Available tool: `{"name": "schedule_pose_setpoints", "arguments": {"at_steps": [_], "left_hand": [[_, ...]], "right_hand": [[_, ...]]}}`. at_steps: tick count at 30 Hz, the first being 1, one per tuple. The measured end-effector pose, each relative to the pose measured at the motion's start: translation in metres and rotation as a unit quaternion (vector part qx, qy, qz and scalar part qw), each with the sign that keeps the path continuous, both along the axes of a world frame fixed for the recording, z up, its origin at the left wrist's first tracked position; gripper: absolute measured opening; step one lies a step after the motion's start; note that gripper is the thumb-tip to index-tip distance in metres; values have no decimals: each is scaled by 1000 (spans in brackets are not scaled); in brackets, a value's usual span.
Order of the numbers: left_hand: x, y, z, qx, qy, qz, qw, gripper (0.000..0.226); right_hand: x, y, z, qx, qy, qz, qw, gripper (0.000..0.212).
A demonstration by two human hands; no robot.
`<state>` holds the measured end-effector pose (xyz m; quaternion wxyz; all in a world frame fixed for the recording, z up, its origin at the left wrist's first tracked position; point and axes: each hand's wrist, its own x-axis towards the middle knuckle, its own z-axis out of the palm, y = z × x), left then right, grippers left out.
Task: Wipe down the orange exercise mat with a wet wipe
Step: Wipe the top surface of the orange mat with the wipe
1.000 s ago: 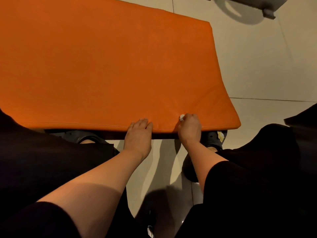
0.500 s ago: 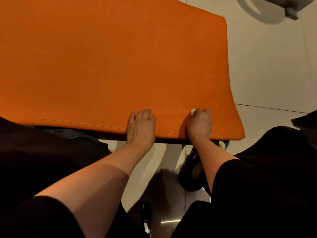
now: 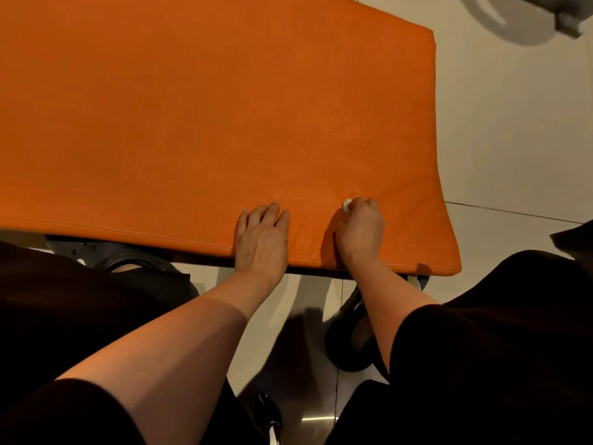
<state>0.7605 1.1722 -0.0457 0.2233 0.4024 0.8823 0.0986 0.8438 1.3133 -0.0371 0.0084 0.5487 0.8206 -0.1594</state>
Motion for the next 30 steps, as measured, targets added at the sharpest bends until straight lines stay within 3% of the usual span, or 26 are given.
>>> {"name": "schedule_pose_setpoints", "arguments": {"at_steps": [5, 12, 14, 19, 25, 27, 30], "left_hand": [[4, 7, -4, -17, 7, 29, 999, 47], [15, 18, -5, -8, 25, 85, 996, 50], [18, 22, -5, -17, 35, 97, 995, 50], [18, 34, -5, -36, 37, 117, 992, 47], [10, 46, -7, -31, 34, 115, 992, 49], [4, 52, -10, -30, 29, 110, 993, 50], [-6, 55, -14, -26, 25, 103, 994, 49]], "right_hand": [[-20, -37, -9, -61, 60, 175, 981, 20], [3, 44, -7, 20, 0, 12, 1000, 24], [-5, 32, -11, -1, 28, 51, 998, 21], [-21, 10, -24, -82, 80, 282, 953, 12], [-19, 89, -17, 2, -28, 219, 975, 14], [-29, 71, -15, -33, 1, 293, 956, 10], [-35, 53, -22, -119, 37, 425, 897, 7]]}}
